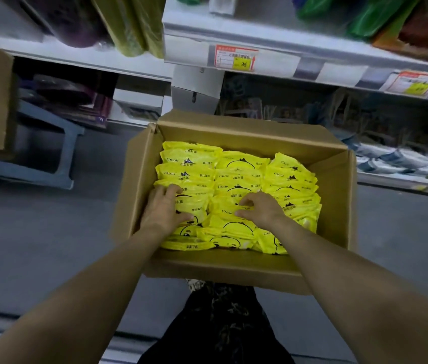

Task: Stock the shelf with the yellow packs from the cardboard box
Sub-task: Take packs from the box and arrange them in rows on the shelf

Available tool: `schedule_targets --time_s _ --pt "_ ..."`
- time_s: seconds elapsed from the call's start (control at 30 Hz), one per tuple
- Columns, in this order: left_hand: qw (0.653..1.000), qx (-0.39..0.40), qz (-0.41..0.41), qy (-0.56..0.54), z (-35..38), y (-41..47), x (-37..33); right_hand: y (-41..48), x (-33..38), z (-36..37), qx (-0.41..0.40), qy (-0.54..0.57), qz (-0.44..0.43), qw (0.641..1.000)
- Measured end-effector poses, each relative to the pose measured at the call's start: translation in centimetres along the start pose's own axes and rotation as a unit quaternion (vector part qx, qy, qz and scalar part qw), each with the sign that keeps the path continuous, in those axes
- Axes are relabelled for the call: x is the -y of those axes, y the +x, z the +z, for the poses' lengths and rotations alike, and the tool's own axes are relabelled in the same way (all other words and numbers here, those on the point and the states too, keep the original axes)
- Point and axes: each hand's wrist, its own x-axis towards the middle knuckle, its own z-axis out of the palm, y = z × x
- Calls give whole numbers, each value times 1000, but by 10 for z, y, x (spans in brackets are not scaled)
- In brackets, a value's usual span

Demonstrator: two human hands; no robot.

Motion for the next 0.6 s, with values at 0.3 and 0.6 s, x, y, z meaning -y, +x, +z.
schedule_targets --time_s 0.3,0.6 --pt "982 58 46 172 15 -1 11 6 0 8 -20 17 0 1000" --pt "999 50 -17 -12 -22 -6 -5 -35 15 -28 2 132 -35 991"
